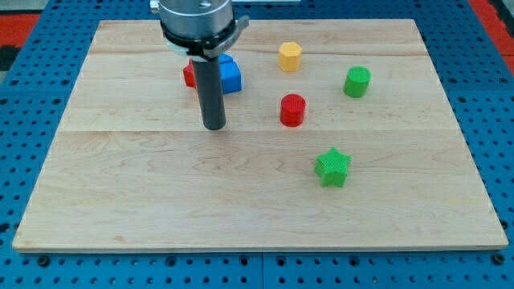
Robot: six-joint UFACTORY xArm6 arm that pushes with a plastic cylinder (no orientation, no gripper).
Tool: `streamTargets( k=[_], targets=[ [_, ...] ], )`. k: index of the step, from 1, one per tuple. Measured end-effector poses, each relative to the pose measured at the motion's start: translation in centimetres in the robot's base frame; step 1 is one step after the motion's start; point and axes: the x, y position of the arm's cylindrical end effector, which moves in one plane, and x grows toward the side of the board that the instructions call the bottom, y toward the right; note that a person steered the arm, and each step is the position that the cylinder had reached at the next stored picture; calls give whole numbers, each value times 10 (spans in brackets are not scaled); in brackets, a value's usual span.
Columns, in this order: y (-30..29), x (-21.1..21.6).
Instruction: Point at the red circle
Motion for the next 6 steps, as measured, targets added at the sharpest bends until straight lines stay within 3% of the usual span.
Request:
streamTargets(
  k=[3,4,6],
  targets=[
    [111,26],
    [139,7],
    [126,-26]
  ],
)
